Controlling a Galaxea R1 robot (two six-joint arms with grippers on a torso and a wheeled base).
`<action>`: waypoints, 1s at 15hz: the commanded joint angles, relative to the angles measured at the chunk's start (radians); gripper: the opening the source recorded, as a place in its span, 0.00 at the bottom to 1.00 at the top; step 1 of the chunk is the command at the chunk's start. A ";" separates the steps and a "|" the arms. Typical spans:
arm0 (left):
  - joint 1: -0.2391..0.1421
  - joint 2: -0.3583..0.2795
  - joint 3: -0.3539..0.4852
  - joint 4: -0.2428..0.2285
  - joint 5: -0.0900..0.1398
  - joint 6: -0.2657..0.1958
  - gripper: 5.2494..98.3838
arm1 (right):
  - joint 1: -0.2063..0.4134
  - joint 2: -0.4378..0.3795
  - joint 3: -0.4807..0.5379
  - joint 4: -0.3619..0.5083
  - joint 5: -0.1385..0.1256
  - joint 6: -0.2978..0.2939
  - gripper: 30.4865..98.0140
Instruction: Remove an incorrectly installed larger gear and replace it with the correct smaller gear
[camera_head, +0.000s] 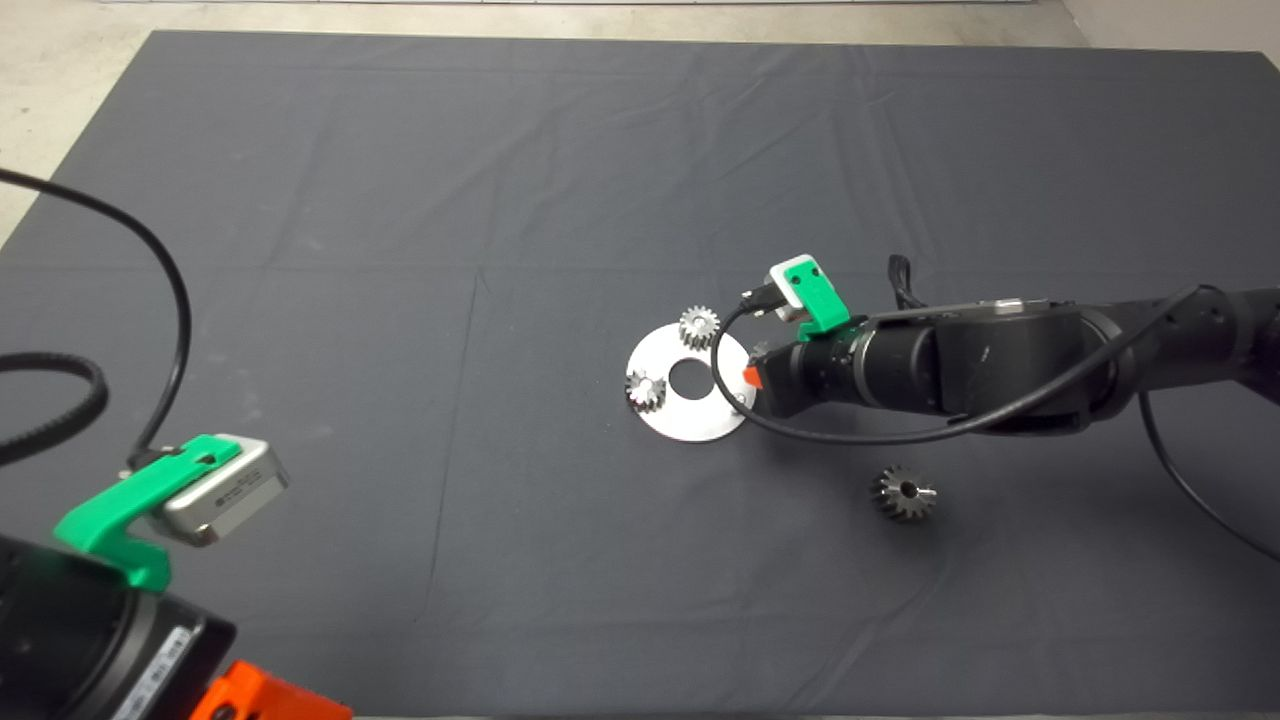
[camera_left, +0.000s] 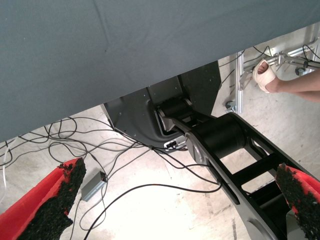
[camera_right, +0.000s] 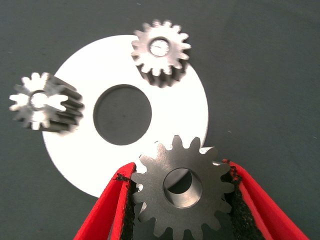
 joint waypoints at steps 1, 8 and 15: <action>0.001 0.001 0.008 -0.013 -0.001 -0.006 0.99 | 0.024 0.004 0.016 0.001 0.007 -0.010 0.15; 0.001 0.001 0.008 -0.013 -0.001 -0.005 0.99 | 0.021 0.009 0.016 -0.001 0.002 -0.124 0.15; 0.002 0.002 0.008 -0.013 -0.001 -0.006 0.99 | 0.019 0.010 0.018 -0.005 -0.004 -0.182 0.15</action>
